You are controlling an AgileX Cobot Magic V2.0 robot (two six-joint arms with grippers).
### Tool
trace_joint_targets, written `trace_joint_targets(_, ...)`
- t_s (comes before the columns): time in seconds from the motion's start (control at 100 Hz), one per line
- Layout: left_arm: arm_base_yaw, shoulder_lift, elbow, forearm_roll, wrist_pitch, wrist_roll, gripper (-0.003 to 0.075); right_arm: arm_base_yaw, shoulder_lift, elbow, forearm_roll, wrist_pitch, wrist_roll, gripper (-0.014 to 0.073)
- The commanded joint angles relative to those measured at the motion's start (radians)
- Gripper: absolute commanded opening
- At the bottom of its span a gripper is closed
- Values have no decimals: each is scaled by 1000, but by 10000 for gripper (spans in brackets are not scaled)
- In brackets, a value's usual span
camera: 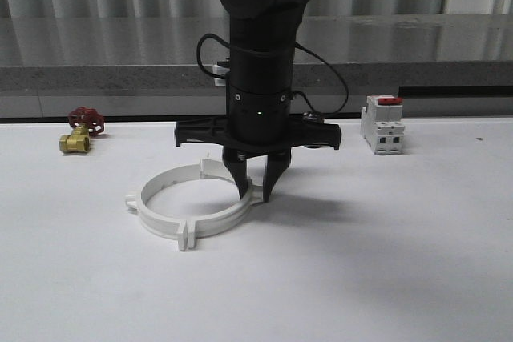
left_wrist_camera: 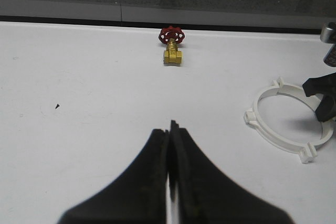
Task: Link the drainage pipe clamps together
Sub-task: 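Lower the clamp half against the placed half, joining their ends into a ring, then open the right gripper and lift it away from the ring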
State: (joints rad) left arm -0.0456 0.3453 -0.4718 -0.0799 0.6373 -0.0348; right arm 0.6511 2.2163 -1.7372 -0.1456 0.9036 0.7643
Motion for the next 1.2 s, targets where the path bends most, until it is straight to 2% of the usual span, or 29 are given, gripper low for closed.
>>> trace_joint_targets(0.0,2,8,-26,-5,-79,1,-20,4,-59,-30,-4,-18,-4,-11)
trace_joint_targets(0.13,2,8,-26,-5,-79,1,-20,4,-59,-30,-4,-18,-4,38)
trace_joint_targets(0.46,2,8,-26,-5,-79,1,-20,4,-59,-30,-2,-38,-4,356)
trace_joint_targets(0.56,2,8,-26,-5,-79,1,-21,4,-59,-30,-2,-41,-4,415)
trace_joint_targets(0.83,2,8,-26,-5,-79,1,-20,4,-93,-42,-18,-49,-16,426)
trace_joint_targets(1.0,2,8,-26,-5,-79,1,-20,-18,-162,-43,-19,-57,-115,426)
trace_joint_targets(1.19,2,8,-26,-5,-79,1,-20,-99,-259,-38,-18,-29,-271,426)
